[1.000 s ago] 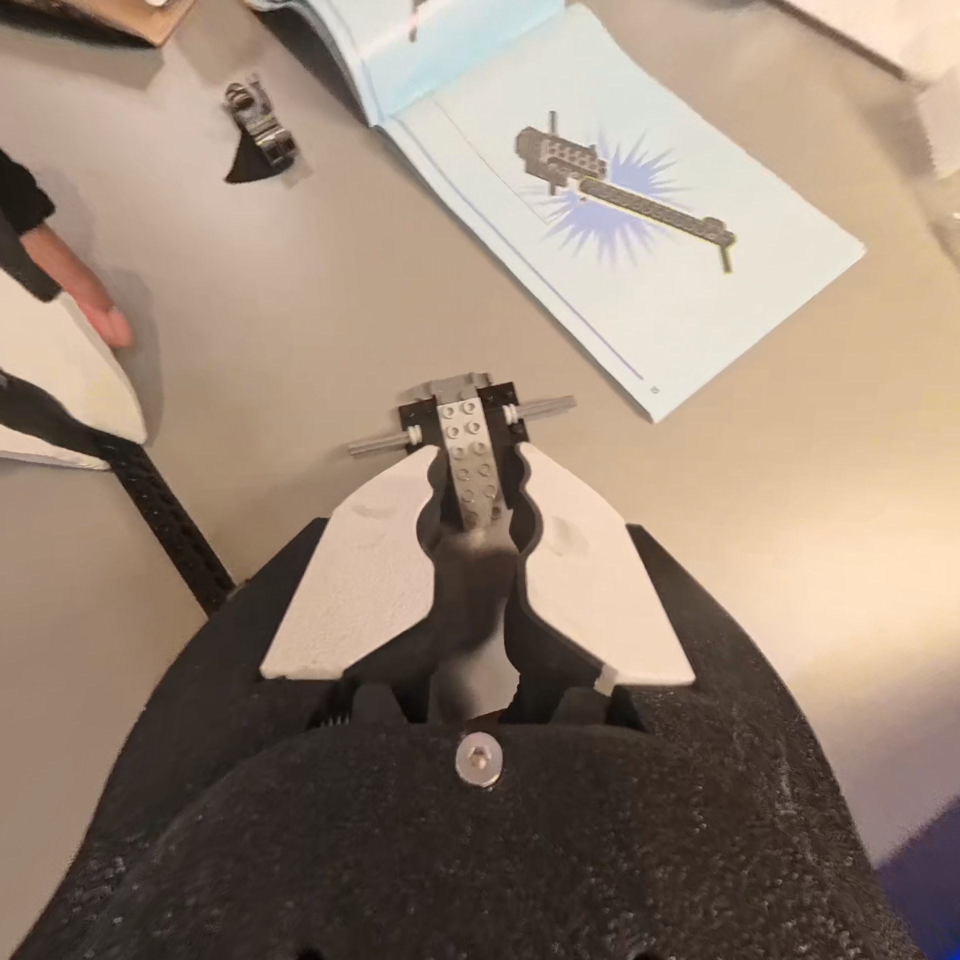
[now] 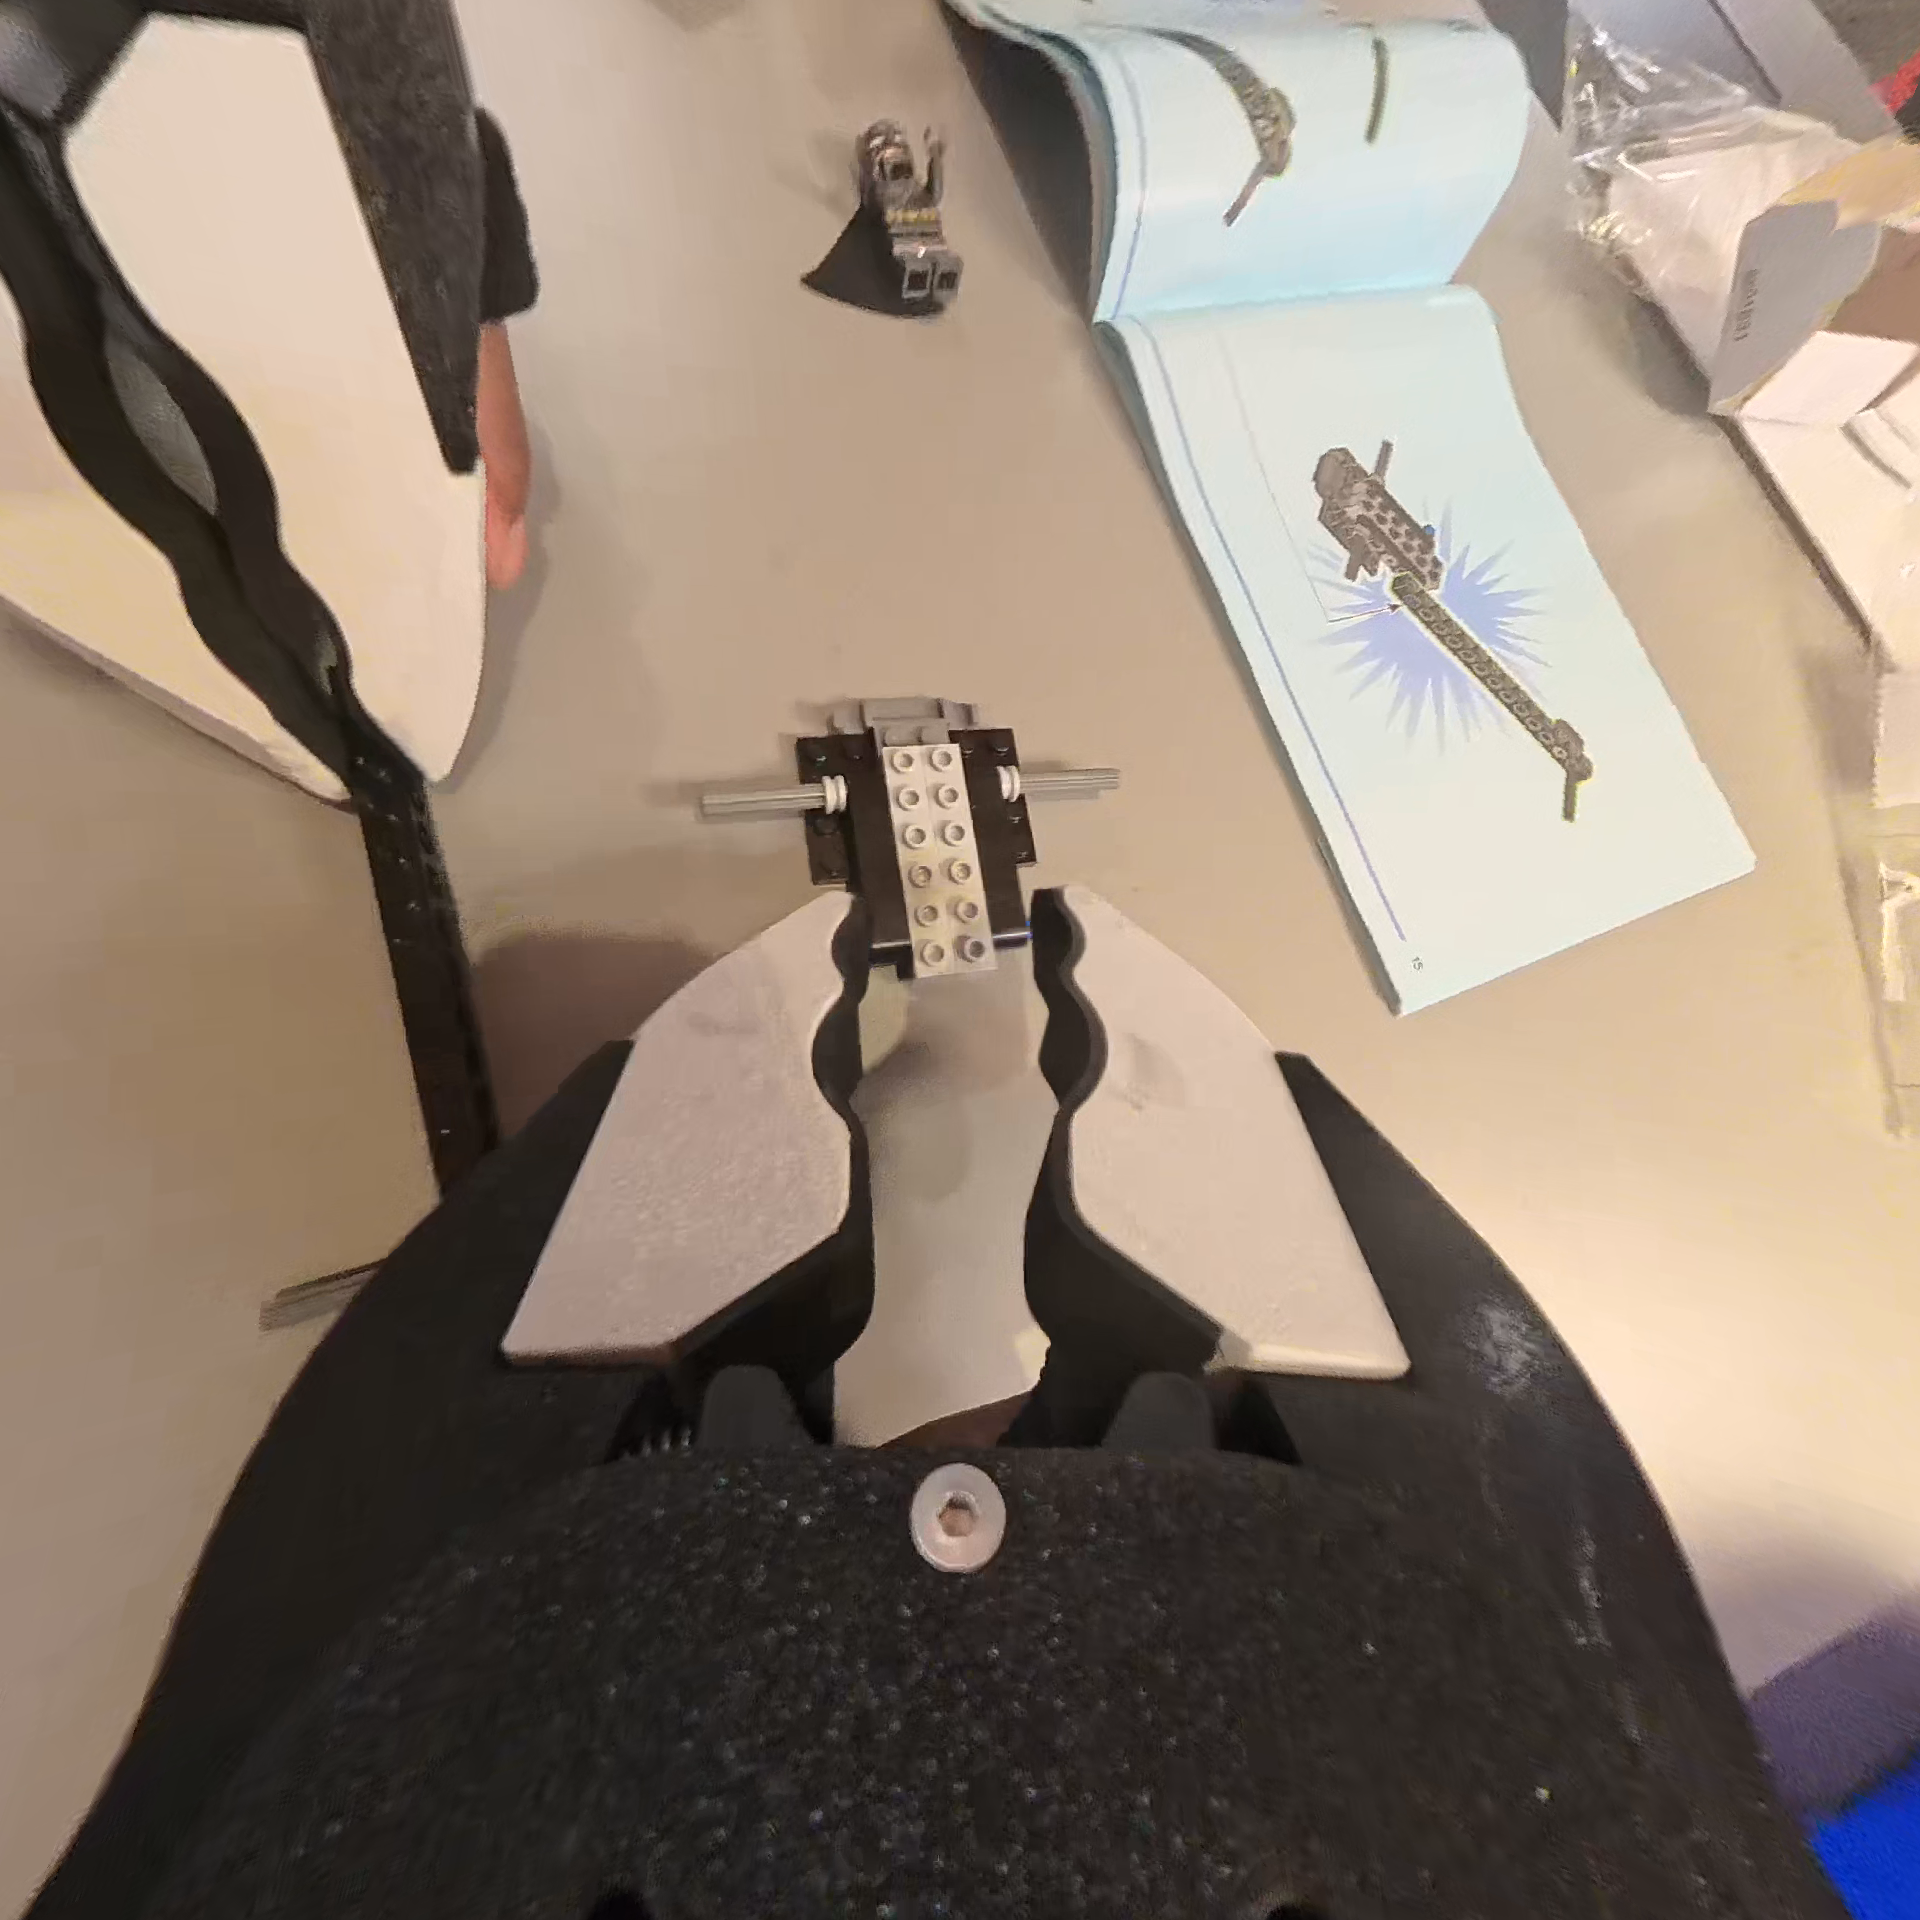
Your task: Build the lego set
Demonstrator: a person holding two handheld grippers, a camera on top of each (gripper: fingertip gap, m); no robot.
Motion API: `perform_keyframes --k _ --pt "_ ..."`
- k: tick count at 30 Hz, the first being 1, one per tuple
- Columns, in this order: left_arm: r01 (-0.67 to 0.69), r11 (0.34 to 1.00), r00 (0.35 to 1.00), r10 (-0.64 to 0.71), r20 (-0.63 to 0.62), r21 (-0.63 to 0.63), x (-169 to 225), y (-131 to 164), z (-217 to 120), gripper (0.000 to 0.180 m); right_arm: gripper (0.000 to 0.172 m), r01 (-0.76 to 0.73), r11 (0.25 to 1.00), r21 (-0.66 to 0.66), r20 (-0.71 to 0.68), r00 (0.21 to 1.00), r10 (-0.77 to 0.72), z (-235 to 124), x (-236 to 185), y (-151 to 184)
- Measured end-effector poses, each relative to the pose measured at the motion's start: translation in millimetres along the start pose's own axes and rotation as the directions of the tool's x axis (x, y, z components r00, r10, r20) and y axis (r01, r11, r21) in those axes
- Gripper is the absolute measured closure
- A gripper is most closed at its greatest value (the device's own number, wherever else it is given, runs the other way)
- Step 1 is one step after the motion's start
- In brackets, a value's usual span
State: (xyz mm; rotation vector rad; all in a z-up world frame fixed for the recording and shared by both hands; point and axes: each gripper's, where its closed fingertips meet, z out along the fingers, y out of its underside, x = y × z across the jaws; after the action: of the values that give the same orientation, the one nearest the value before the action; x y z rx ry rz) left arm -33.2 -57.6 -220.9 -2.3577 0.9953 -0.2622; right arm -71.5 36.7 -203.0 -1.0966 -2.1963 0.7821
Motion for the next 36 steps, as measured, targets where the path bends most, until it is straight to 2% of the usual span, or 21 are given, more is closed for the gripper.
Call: perform_keyframes --k 2,5,8,15,21,25,29,31,34,36 --pt "0.005 1.0 1.0 -0.005 0.005 0.011 -1.4 -0.9 -2.6 0.172 0.134 -0.073 0.997 -0.011 0.026 0.997 0.073 -1.6 0.7 2.4" --pt "0.008 1.0 1.0 -0.008 0.006 0.013 -1.8 0.0 -4.4 0.172 0.121 -0.099 0.987 -0.126 0.038 0.994 0.105 4.8 -1.6 21.6" --pt "0.004 1.0 1.0 -0.004 -0.011 0.009 1.7 0.3 -4.6 0.172 0.122 -0.097 0.988 -0.119 0.092 0.99 0.108 7.3 -10.8 18.6" --pt "-0.005 1.0 0.999 0.004 -0.038 -0.007 7.5 0.6 -0.5 0.172 0.133 -0.007 0.999 -0.054 0.17 0.985 0.016 21.3 -33.4 -0.6" --pt "0.002 1.0 1.0 -0.002 -0.004 0.003 1.3 -2.3 0.5 0.172 0.129 0.033 0.999 -0.038 0.134 0.991 -0.027 8.7 -26.4 1.5" --pt "0.019 1.0 0.999 -0.02 0.037 0.017 -7.2 -7.1 4.7 0.172 0.133 0.082 0.993 0.086 0.293 0.95 -0.103 -16.6 -54.5 -11.3" --pt "0.023 1.0 0.997 -0.024 0.07 0.008 -12.6 -9.3 12.6 0.172 0.131 0.191 0.981 0.037 0.398 0.898 -0.189 -17.8 -86.2 -1.8" --pt "0.032 0.999 0.996 -0.033 0.085 0.013 -15.7 -11.1 14.9 0.17 0.136 0.234 0.972 -0.018 0.391 0.897 -0.208 -11.8 -90.6 6.4" --pt "0.026 0.999 0.995 -0.029 0.096 0.024 -16.9 -12.4 11.4 0.15 0.159 0.229 0.972 -0.054 0.326 0.924 -0.199 -7.8 -80.6 6.9" --pt "0.015 0.999 0.991 -0.019 0.129 0.036 -22.4 -11.9 2.7 0.139 0.165 0.222 0.973 -0.063 0.296 0.935 -0.195 -7.6 -72.2 9.1"
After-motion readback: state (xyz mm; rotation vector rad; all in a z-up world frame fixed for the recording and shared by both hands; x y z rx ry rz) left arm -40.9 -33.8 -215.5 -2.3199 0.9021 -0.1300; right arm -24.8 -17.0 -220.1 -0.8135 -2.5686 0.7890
